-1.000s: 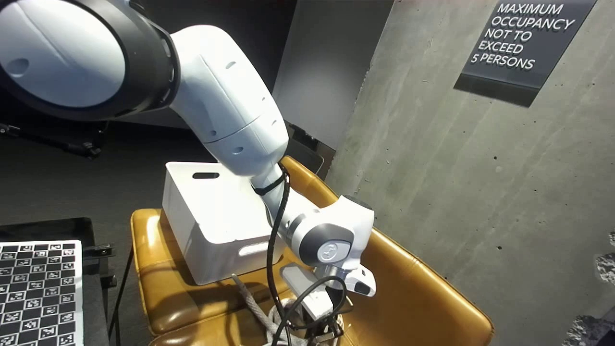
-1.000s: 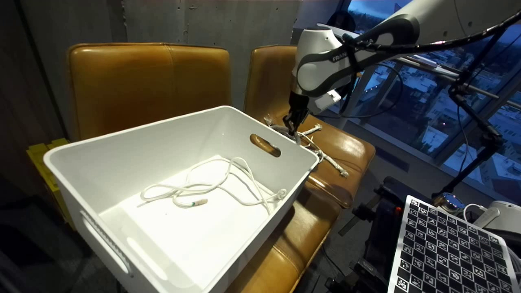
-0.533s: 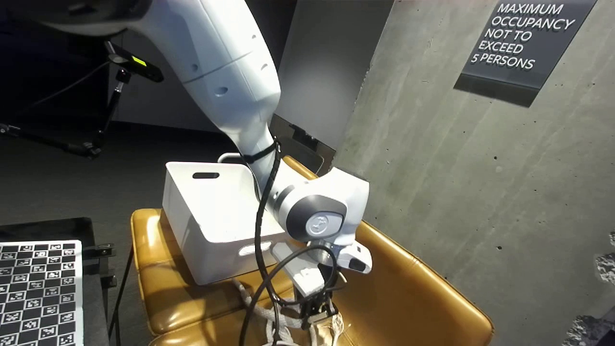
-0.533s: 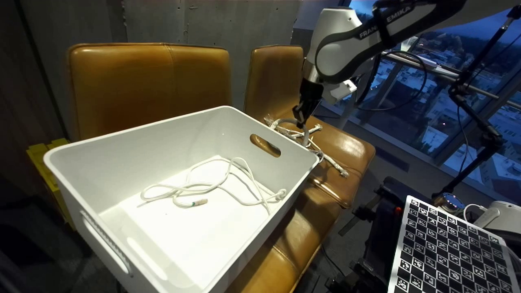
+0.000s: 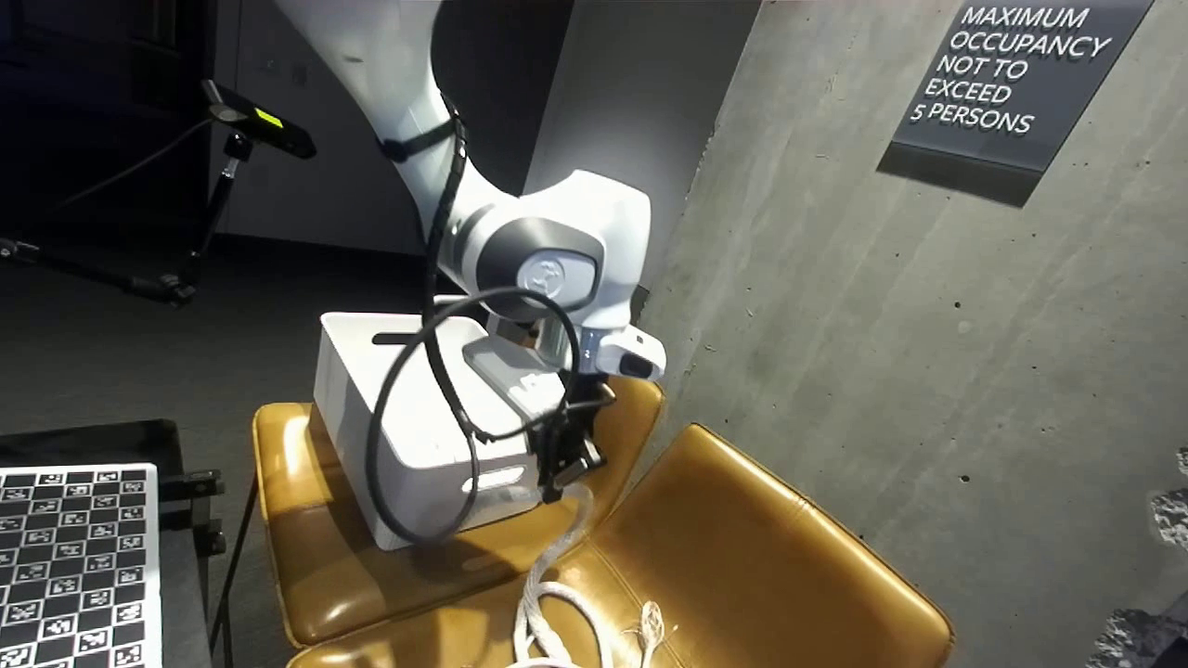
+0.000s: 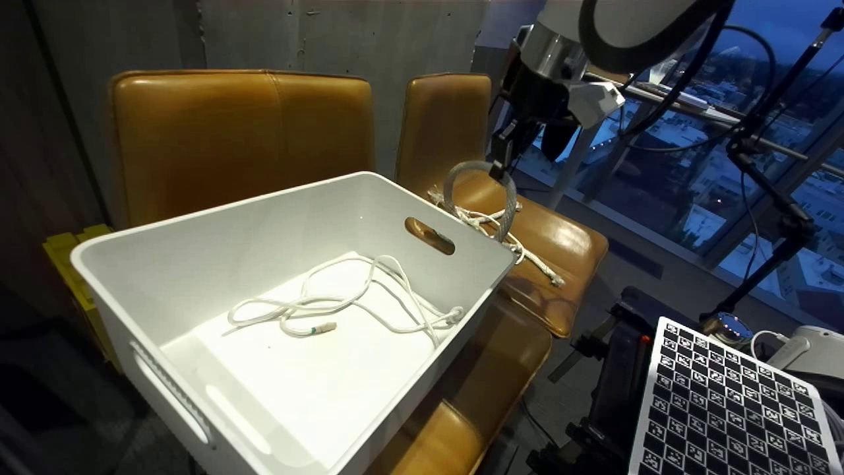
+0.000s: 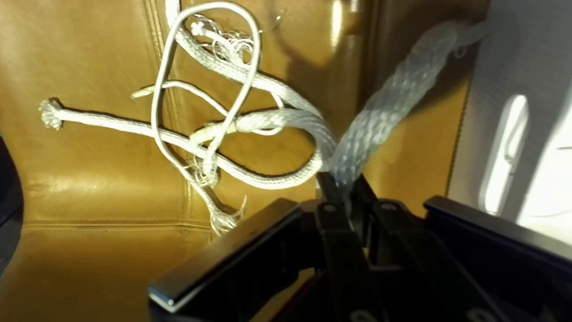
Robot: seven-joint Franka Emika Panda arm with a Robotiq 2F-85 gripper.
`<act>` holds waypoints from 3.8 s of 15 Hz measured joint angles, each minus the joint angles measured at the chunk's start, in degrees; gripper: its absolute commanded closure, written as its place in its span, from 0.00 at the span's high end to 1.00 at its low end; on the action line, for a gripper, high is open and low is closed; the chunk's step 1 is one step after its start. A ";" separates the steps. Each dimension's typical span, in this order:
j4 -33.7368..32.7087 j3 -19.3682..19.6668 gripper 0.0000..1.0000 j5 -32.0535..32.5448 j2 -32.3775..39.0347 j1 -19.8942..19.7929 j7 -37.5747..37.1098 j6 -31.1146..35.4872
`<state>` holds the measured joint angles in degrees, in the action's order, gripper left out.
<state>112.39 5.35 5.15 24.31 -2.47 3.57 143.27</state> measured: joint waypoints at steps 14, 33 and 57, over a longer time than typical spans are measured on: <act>10.38 -15.95 0.03 1.94 -30.12 14.23 -18.68 -5.84; 2.83 -12.61 0.03 4.89 -25.28 7.21 -16.31 -11.34; 9.37 0.08 1.00 -0.11 -20.53 -3.47 2.30 -5.36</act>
<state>121.76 5.44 5.04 3.78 -5.94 5.87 137.91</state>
